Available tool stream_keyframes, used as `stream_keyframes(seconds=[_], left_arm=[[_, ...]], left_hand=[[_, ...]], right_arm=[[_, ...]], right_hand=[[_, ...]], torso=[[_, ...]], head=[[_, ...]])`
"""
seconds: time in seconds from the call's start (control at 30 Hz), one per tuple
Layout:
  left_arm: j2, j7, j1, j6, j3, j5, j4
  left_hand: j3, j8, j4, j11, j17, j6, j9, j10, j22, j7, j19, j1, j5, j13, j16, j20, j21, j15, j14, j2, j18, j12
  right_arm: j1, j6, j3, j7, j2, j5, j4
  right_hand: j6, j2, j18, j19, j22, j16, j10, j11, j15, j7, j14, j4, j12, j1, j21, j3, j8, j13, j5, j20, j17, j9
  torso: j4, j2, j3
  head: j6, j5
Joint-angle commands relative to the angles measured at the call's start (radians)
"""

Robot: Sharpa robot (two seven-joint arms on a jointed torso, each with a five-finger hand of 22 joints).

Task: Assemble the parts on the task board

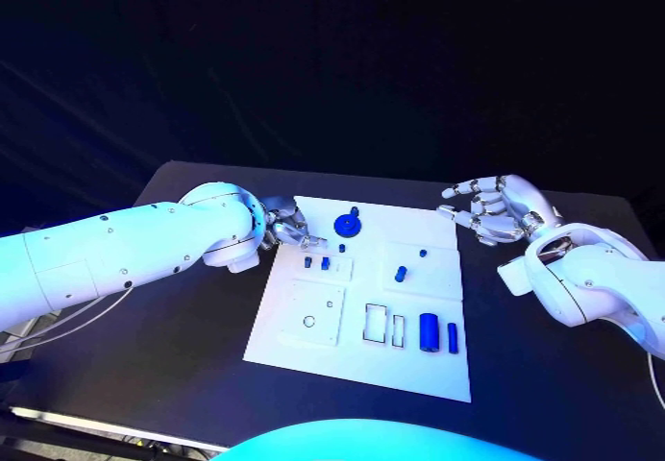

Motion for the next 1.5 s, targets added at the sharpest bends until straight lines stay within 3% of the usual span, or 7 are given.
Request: stream_keyframes(seconds=[0.03,0.07,0.1,0.23,0.33,0.63,1.5], left_arm=[[-0.001,0.112,0.001,-0.126,0.002,0.095,0.004],[0.000,0.130,0.001,-0.136,0.002,0.103,0.004],[0.001,0.160,0.001,-0.153,0.003,0.113,0.003],[0.016,0.286,0.000,-0.216,-0.004,0.112,0.003],[0.032,0.381,-0.003,-0.272,-0.014,0.079,-0.004],[0.068,0.501,-0.019,-0.226,-0.030,-0.114,-0.039],[0.170,0.466,-0.022,-0.101,-0.052,-0.381,-0.174]], left_hand=[[-0.006,-0.031,-0.002,0.020,0.150,-0.054,-0.015,-0.071,-0.053,0.022,-0.043,0.046,0.006,-0.078,-0.022,0.010,-0.032,0.017,0.067,0.016,0.007,-0.059],[-0.005,-0.040,-0.001,0.027,0.138,-0.065,-0.021,-0.094,-0.072,0.030,-0.059,0.059,0.007,-0.103,-0.030,0.015,-0.043,0.023,0.062,0.018,0.011,-0.077],[0.009,-0.073,-0.003,0.051,0.042,-0.114,-0.040,-0.236,-0.185,0.056,-0.152,0.108,0.010,-0.263,-0.099,0.028,-0.112,0.044,0.015,0.020,0.035,-0.202],[0.095,-0.158,-0.007,0.117,-0.231,-0.201,-0.142,-0.399,-0.506,0.130,-0.437,0.282,0.005,-0.331,-0.307,0.087,-0.352,0.108,-0.186,-0.008,0.099,-0.285],[0.163,-0.202,-0.026,0.142,-0.477,-0.214,-0.229,-0.437,-0.576,0.151,-0.478,0.398,0.004,-0.447,-0.512,0.115,-0.454,0.129,-0.375,-0.055,0.106,-0.393],[0.053,-0.255,-0.046,0.166,-0.590,-0.258,-0.381,-0.532,-0.645,0.147,-0.489,0.480,-0.006,-0.645,-0.574,0.140,-0.570,0.153,-0.455,-0.071,0.108,-0.567],[0.046,-0.295,-0.012,0.146,-0.561,-0.112,-0.531,-0.453,-0.553,0.104,-0.439,0.546,0.003,-0.747,-0.309,0.121,-0.447,0.133,-0.333,-0.064,0.108,-0.549]], right_arm=[[-0.001,0.005,0.000,0.007,0.000,-0.016,0.000],[-0.001,0.005,0.000,0.007,0.000,-0.016,0.000],[-0.001,0.004,0.000,0.008,-0.001,-0.015,0.000],[-0.001,0.002,0.000,0.008,-0.001,-0.012,-0.002],[-0.001,-0.002,0.000,0.006,0.000,-0.012,-0.004],[-0.004,-0.003,0.000,0.006,0.003,-0.011,-0.007],[-0.009,-0.001,0.000,0.007,0.008,-0.010,-0.009]], right_hand=[[0.002,0.002,0.019,-0.006,-0.001,-0.007,-0.004,0.000,-0.008,-0.002,0.067,0.002,-0.006,-0.011,-0.007,0.004,0.003,0.000,0.003,0.002,0.127,-0.001],[0.002,0.002,0.019,-0.007,-0.001,-0.007,-0.004,0.000,-0.008,-0.001,0.067,0.002,-0.006,-0.011,-0.007,0.004,0.003,-0.001,0.003,0.002,0.126,-0.001],[0.002,0.003,0.020,-0.009,-0.004,-0.008,-0.006,0.000,-0.008,-0.001,0.066,0.002,-0.008,-0.011,-0.012,0.005,0.003,-0.003,0.003,0.002,0.124,-0.001],[0.001,0.004,0.023,-0.015,-0.014,-0.014,-0.018,0.000,-0.007,-0.001,0.063,0.002,-0.020,-0.011,-0.028,0.005,0.003,-0.016,0.003,0.002,0.112,-0.001],[0.001,0.004,0.023,-0.015,-0.013,-0.015,-0.019,0.000,-0.007,-0.001,0.062,0.001,-0.021,-0.011,-0.028,0.006,0.003,-0.017,0.003,0.002,0.109,-0.001],[0.002,0.004,0.025,-0.021,-0.020,-0.022,-0.035,0.000,-0.008,-0.002,0.058,0.000,-0.037,-0.008,-0.040,0.008,0.004,-0.036,0.003,0.002,0.097,-0.002],[0.002,0.005,0.025,-0.020,-0.020,-0.022,-0.034,0.000,-0.008,-0.002,0.058,0.000,-0.037,-0.007,-0.040,0.009,0.004,-0.035,0.003,0.002,0.097,-0.002]], torso=[[0.0003,0.000,0.0004],[0.0006,0.000,0.0005],[0.0009,0.001,0.0006],[0.0008,0.001,0.0003],[0.0010,0.002,0.0008],[0.0027,-0.001,-0.0006],[-0.0009,0.001,0.0010]], head=[[0.003,-0.003],[0.004,-0.005],[0.005,-0.006],[0.009,-0.009],[0.013,-0.008],[0.015,-0.008],[0.015,-0.012]])
